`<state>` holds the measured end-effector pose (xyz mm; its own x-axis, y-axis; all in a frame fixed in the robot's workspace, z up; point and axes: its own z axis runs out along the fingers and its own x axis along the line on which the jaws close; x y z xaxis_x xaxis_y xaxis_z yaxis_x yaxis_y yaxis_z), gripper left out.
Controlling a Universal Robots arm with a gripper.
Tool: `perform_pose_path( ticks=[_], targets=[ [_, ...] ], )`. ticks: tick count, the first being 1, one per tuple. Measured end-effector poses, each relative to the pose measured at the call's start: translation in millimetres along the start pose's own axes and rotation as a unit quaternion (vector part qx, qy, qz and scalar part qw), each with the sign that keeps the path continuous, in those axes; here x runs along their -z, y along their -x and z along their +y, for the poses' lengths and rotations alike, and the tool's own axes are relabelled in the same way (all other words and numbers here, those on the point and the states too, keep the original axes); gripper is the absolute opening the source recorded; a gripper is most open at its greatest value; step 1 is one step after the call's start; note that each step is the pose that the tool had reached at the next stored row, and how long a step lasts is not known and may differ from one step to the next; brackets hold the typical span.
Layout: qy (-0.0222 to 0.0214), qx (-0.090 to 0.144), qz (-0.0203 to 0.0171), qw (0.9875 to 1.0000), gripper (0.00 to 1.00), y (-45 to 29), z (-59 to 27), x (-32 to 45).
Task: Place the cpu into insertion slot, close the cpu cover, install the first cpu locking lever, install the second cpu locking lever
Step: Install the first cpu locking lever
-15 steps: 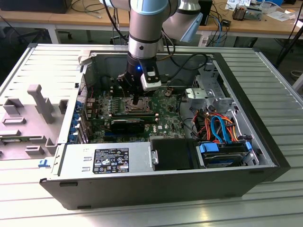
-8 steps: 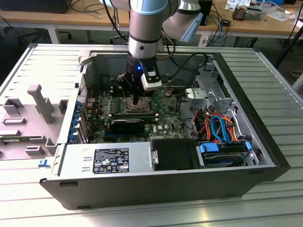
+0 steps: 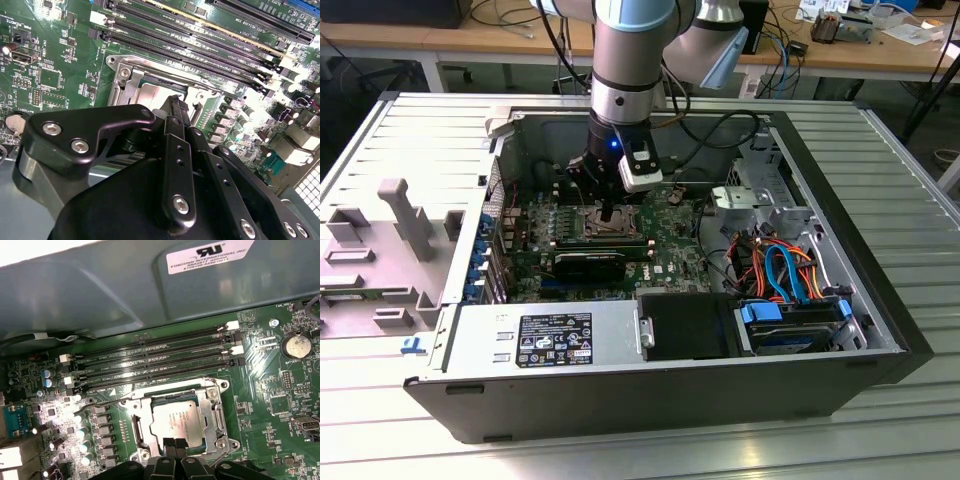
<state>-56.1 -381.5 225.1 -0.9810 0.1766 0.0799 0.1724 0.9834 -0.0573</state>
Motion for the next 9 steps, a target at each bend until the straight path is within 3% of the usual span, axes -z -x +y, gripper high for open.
perform_pose_path(
  ticks=[9],
  targets=[
    [-0.0006,0.007,-0.0004,1.0,0.11,0.0,0.0,0.0]
  ],
)
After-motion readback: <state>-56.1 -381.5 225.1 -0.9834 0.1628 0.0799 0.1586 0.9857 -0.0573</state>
